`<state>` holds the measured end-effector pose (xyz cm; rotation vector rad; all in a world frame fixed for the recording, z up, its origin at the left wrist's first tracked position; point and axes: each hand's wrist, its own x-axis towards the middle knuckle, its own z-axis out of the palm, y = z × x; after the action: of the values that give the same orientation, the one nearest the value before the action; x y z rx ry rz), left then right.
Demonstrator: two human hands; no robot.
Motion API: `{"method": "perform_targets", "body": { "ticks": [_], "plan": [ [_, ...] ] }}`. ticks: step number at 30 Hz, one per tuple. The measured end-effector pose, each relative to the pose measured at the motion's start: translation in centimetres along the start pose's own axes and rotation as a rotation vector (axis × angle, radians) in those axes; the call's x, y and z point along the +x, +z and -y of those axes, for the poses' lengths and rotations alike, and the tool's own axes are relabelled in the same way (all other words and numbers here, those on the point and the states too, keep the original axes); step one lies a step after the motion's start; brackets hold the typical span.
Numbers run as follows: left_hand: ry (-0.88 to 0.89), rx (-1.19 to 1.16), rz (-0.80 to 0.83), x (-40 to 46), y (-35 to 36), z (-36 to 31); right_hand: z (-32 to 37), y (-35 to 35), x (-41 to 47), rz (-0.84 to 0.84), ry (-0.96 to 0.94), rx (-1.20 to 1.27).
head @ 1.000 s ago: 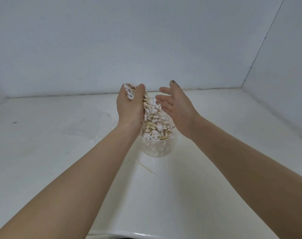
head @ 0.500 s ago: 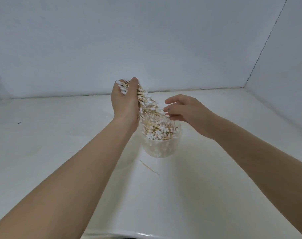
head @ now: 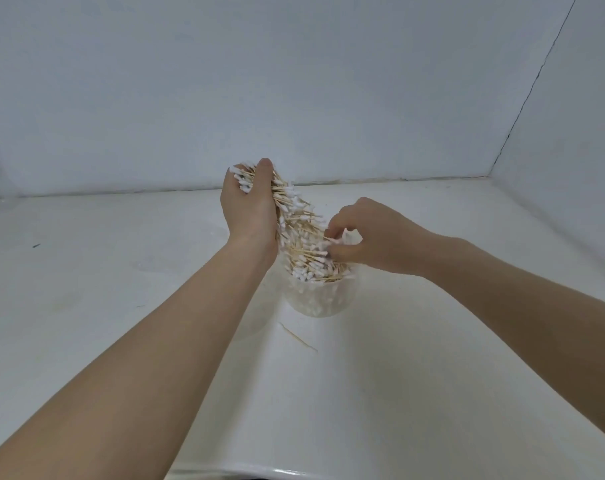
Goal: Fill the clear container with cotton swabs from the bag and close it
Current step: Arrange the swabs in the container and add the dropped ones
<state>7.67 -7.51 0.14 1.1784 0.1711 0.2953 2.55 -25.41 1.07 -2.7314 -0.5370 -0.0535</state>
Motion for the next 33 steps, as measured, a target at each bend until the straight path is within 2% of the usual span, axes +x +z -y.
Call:
{"method": "perform_targets", "body": {
  "ticks": [3, 6, 11, 14, 19, 23, 24, 26, 28, 31, 33],
  "plan": [
    [0.006, 0.003, -0.006, -0.1, 0.1, 0.2, -0.6, 0.9, 0.2, -0.142, 0.017, 0.059],
    [0.001, 0.002, -0.013, 0.0, 0.1, 0.2, -0.9, 1.5, 0.3, -0.200, 0.054, 0.056],
    [0.007, -0.007, -0.049, 0.3, -0.1, 0.4, -1.5, 1.0, 0.5, -0.180, 0.049, 0.247],
    [-0.023, -0.051, -0.089, 0.7, -0.3, 0.5, -2.0, 0.3, 0.6, -0.196, 0.123, 0.348],
    [-0.072, -0.081, -0.093, 0.6, -0.2, 0.9, -2.2, 1.6, 0.2, -0.148, 0.197, 0.255],
    [-0.072, -0.077, -0.083, 0.5, 0.1, 1.1, -2.1, 2.1, 0.5, 0.104, 0.407, 0.593],
    [-0.064, -0.079, -0.088, 0.5, 0.1, 1.1, -2.0, 2.0, 0.7, 0.123, 0.435, 0.711],
    [-0.060, -0.080, -0.097, 0.6, 0.1, 1.0, -1.6, 1.8, 1.2, 0.030, 0.480, 0.863],
    [-0.052, -0.077, -0.107, 0.5, 0.2, 1.1, -1.1, 1.7, 1.6, -0.036, 0.511, 0.810],
    [-0.044, -0.074, -0.110, 0.3, 0.2, 1.5, -0.6, 2.6, 1.2, 0.039, 0.507, 0.626],
    [-0.051, -0.079, -0.120, 0.1, 0.2, 1.8, -0.7, 3.1, 1.0, 0.100, 0.506, 0.613]
  ]
}}
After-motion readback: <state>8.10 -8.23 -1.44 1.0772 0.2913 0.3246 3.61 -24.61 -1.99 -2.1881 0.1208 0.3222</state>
